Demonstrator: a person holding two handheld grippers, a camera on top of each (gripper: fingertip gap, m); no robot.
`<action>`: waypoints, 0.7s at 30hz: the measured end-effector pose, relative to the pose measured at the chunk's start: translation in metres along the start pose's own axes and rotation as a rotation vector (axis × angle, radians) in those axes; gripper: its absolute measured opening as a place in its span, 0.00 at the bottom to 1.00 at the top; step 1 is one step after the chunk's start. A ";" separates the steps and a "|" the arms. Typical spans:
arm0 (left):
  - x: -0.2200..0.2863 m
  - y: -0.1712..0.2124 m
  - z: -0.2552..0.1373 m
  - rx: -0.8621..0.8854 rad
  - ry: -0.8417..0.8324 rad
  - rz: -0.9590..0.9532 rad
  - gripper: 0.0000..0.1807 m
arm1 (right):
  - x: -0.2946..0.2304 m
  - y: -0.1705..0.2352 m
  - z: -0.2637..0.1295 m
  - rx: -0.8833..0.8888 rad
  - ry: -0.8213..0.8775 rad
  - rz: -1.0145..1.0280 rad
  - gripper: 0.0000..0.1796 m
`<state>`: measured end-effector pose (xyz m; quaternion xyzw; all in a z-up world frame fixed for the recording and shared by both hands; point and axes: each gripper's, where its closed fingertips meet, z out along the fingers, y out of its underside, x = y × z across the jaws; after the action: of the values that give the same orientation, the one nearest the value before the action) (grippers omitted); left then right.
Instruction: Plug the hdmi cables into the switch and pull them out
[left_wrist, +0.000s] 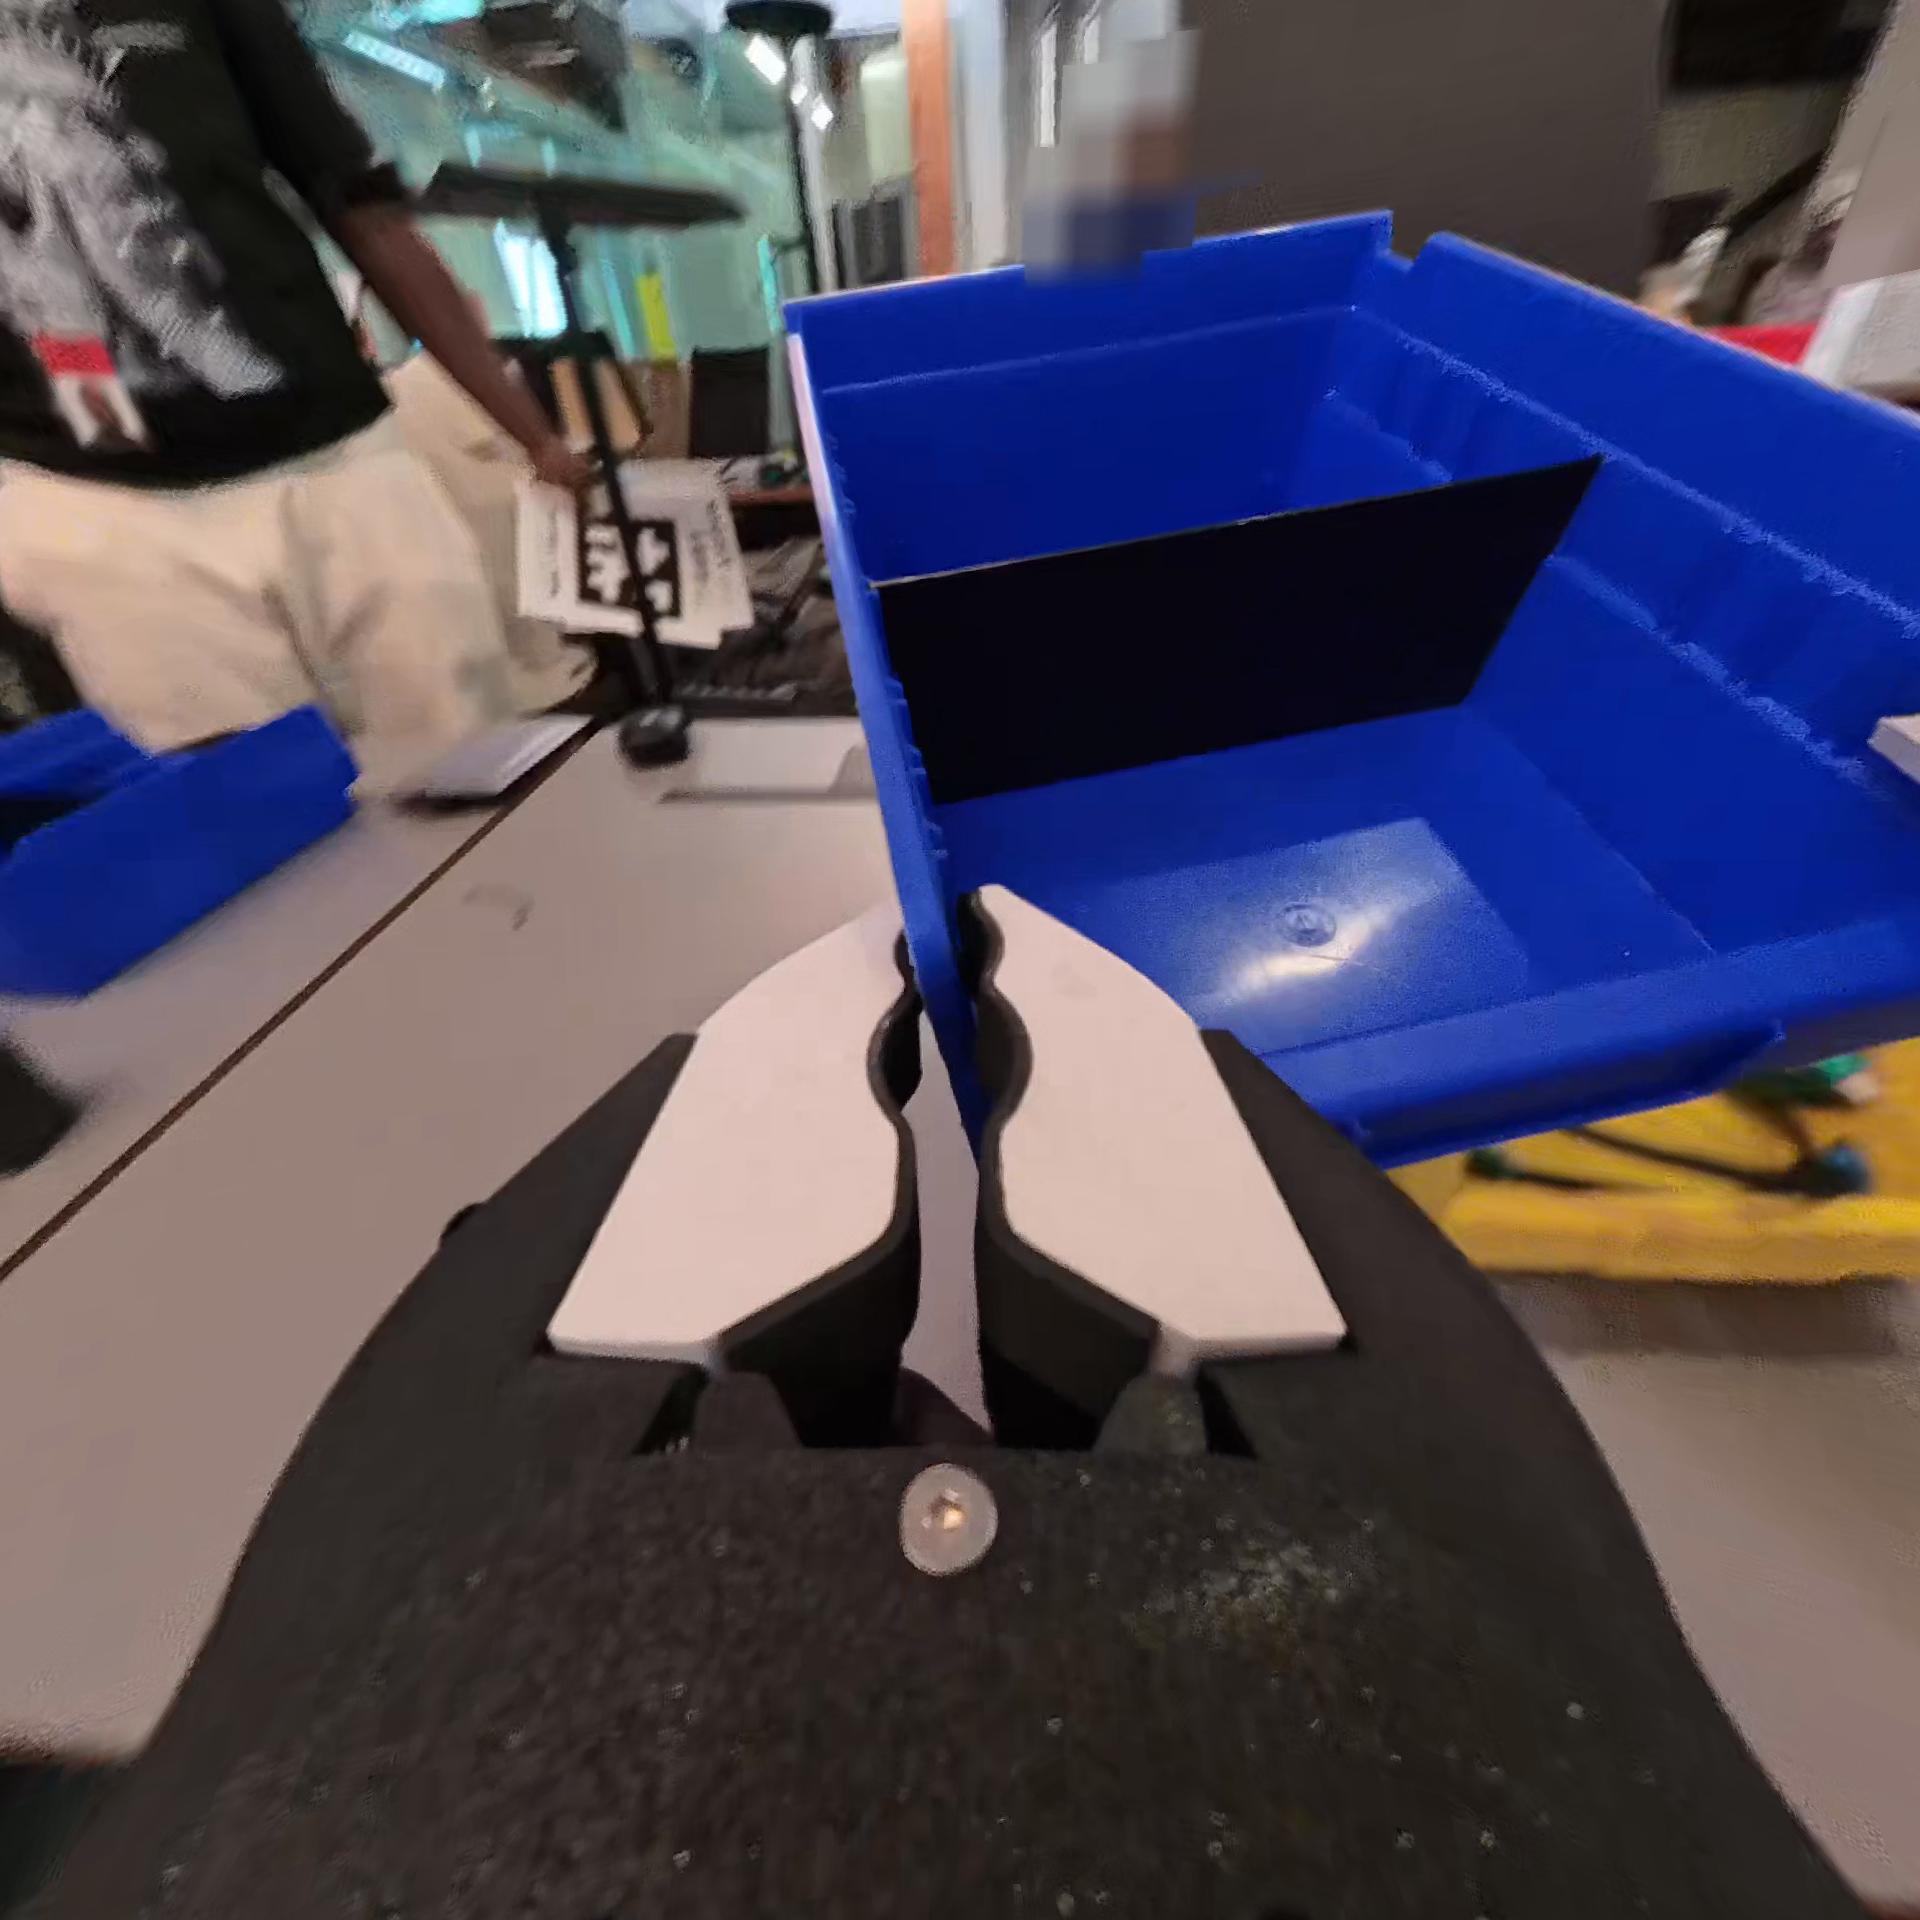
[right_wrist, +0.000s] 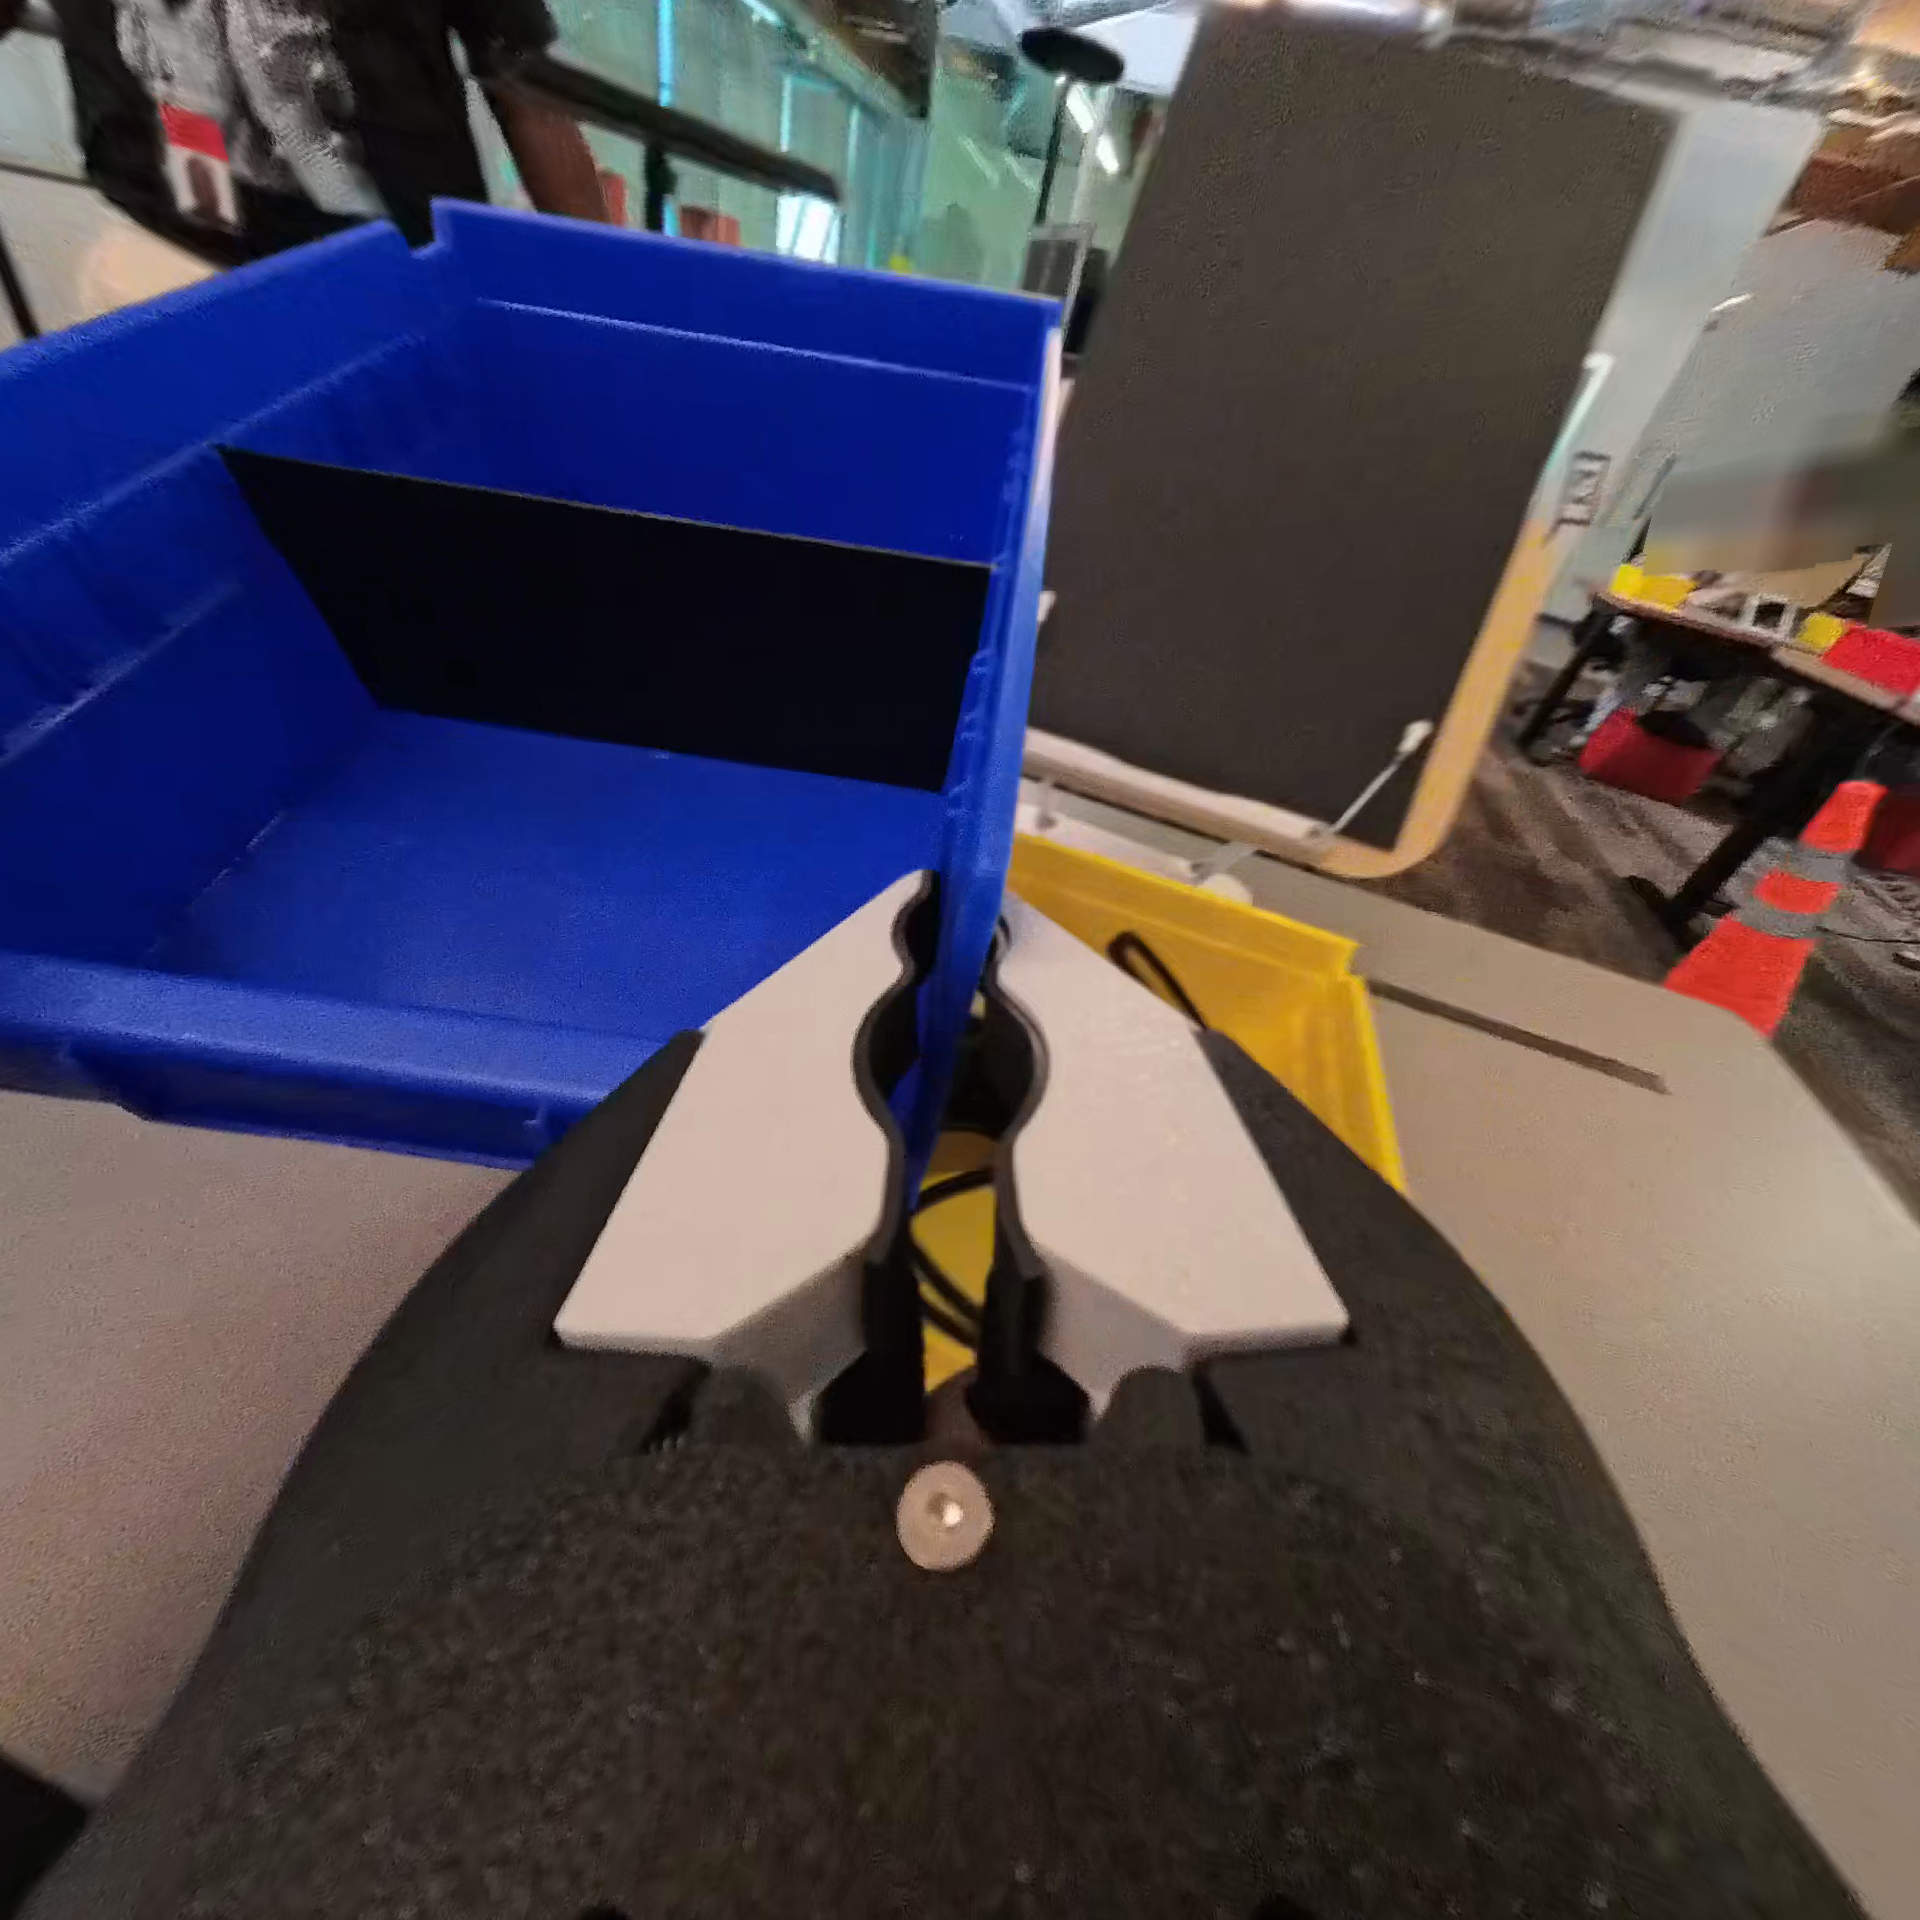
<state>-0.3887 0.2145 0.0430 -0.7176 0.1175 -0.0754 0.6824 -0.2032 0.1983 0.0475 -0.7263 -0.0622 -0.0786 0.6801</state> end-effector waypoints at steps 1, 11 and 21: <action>0.022 -0.019 0.011 0.024 0.032 0.002 0.02 | 0.027 -0.013 -0.003 0.015 0.045 0.001 0.02; 0.323 -0.057 0.119 0.011 0.328 -0.089 0.02 | 0.330 0.053 -0.011 -0.069 0.283 0.142 0.02; 0.454 0.109 0.116 -0.310 0.437 -0.009 0.03 | 0.411 0.244 -0.050 -0.407 0.056 0.192 0.04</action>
<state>0.0717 0.1986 -0.0956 -0.7808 0.2689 -0.2125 0.5225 0.2461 0.1252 -0.1067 -0.8487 0.0433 -0.0443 0.5252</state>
